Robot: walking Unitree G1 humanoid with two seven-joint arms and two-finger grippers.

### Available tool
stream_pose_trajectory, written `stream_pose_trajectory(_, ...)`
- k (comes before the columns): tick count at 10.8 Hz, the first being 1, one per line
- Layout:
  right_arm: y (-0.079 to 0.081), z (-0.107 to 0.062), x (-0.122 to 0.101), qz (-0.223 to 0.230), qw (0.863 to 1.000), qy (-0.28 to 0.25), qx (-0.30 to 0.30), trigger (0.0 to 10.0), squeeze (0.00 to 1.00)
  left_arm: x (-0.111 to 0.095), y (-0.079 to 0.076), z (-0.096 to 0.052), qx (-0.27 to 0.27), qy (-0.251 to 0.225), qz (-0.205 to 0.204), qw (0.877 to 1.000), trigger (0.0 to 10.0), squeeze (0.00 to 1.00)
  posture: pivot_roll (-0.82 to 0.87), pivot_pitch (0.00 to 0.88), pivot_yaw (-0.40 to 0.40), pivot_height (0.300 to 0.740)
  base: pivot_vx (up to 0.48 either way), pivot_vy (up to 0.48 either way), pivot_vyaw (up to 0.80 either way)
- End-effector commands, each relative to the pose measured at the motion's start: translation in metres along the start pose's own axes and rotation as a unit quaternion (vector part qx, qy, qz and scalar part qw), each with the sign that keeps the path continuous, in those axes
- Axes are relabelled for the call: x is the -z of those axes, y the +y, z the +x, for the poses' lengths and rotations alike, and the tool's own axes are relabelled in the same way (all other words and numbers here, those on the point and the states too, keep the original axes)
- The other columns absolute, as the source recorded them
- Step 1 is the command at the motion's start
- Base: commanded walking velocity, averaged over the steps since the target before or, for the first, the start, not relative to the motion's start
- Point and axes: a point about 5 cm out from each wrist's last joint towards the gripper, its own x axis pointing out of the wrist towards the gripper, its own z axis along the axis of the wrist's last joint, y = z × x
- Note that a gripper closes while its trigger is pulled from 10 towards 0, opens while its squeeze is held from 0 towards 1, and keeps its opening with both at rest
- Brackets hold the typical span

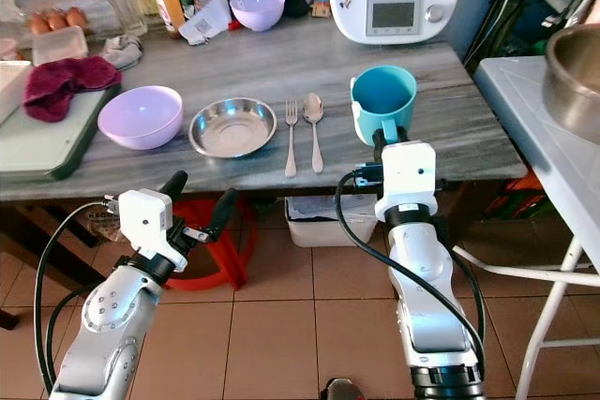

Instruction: Setting the table

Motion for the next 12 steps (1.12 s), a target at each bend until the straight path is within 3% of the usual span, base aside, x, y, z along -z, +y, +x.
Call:
stream_pose_trajectory(1,0.0007,0.0020,-0.0106,-0.001,1.000,-0.021,-0.001,10.0,0.00,-0.0019,-0.0005,-0.0003,0.008,-0.001,0.001,1.000,10.0,0.00,-0.11,0.122,0.062,0.740,0.300,0.000,0.00)
stream_pose_trajectory(12,0.0014,0.0033,-0.0135,-0.005,1.000,-0.026,-0.003,10.0,0.00,-0.0002,-0.0013,-0.0011,0.010,0.004,0.001,1.000,10.0,0.00,-0.11,0.127,0.059,0.740,0.319,0.000,0.00)
